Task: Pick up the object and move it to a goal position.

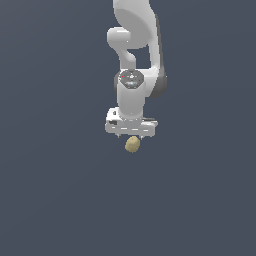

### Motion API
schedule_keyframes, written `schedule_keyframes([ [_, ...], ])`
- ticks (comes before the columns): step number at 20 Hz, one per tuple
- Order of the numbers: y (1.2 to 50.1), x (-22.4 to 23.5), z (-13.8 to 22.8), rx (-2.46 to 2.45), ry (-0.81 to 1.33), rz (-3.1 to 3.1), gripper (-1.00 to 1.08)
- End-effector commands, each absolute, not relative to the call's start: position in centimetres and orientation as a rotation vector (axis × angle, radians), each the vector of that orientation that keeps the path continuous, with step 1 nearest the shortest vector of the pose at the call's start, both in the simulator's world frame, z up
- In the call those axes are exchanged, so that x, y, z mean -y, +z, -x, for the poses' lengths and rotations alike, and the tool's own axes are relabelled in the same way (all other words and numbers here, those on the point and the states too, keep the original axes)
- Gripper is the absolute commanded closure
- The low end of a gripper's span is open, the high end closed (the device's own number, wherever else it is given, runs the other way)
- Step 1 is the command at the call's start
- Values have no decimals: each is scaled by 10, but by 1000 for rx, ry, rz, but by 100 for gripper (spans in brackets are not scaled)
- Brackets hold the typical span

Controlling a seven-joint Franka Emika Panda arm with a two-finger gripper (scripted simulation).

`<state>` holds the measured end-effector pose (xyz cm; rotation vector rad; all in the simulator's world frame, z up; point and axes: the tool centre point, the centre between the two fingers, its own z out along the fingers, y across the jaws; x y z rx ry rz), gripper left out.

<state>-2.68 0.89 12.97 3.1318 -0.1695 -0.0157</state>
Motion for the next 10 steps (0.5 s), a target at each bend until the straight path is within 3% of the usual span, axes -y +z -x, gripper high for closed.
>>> schedule_keyframes([
  [1, 124, -17, 31, 193, -7, -3133, -92],
  [10, 119, -24, 35, 207, -2, -3134, -92],
])
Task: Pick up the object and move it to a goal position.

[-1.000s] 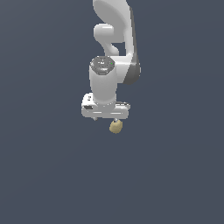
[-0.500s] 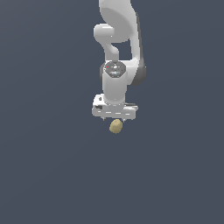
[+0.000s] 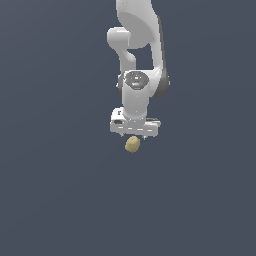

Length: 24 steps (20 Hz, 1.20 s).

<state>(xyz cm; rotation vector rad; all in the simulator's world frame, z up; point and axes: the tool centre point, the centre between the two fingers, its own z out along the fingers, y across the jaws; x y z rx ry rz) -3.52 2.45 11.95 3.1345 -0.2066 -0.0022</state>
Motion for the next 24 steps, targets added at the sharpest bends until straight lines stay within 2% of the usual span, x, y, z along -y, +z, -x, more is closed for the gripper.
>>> schedule_keyframes([
  [1, 117, -24, 35, 207, -2, -3134, -92],
  [16, 69, -25, 36, 212, 0, -3134, -92],
  [17, 69, -25, 36, 212, 0, -3134, 108],
  [24, 69, -25, 36, 212, 0, -3134, 108],
])
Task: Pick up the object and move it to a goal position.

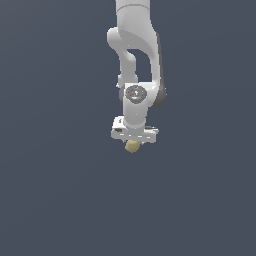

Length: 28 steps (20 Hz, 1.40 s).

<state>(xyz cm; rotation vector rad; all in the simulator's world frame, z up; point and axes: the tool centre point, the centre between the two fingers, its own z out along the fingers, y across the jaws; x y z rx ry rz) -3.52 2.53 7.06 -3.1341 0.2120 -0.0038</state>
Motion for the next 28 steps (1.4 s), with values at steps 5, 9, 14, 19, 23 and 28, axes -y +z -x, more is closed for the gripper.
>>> schedule_keyframes([
  [5, 72, -25, 35, -212, -4, 3134, 108],
  [9, 81, -27, 34, -212, -4, 3134, 108],
  [14, 107, -31, 30, -212, -4, 3134, 108],
  [19, 145, -38, 24, -212, -3, 3134, 108],
  [23, 185, -44, 18, -212, -3, 3134, 108],
  [28, 238, -53, 10, -213, -2, 3135, 108],
])
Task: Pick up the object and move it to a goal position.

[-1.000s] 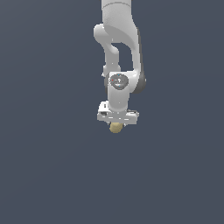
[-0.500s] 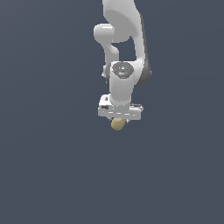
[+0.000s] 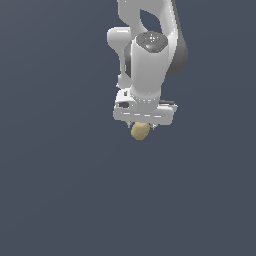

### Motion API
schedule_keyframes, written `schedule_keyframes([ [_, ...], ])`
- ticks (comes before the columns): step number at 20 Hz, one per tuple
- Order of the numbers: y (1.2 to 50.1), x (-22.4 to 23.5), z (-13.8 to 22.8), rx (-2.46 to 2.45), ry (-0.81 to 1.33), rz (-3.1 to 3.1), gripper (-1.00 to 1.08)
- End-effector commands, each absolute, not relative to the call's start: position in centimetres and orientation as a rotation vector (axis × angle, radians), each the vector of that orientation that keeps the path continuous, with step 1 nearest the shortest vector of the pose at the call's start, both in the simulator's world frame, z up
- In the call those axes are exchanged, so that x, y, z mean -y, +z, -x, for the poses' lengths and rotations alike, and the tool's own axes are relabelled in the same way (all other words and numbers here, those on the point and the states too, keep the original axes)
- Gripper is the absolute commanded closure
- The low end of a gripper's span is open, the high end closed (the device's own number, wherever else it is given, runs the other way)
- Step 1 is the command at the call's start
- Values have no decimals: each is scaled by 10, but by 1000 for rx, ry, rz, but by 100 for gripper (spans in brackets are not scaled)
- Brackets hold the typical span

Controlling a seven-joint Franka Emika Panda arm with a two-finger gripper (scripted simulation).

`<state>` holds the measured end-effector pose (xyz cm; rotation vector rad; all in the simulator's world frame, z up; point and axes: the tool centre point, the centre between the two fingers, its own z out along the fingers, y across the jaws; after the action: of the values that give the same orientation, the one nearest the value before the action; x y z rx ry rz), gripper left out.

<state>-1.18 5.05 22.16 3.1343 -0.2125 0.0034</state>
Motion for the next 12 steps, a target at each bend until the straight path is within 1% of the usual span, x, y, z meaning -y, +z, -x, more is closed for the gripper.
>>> schedule_keyframes([
  [1, 248, -55, 8, 213, 2, -3134, 108],
  [12, 357, -73, -12, 213, 1, -3134, 108],
])
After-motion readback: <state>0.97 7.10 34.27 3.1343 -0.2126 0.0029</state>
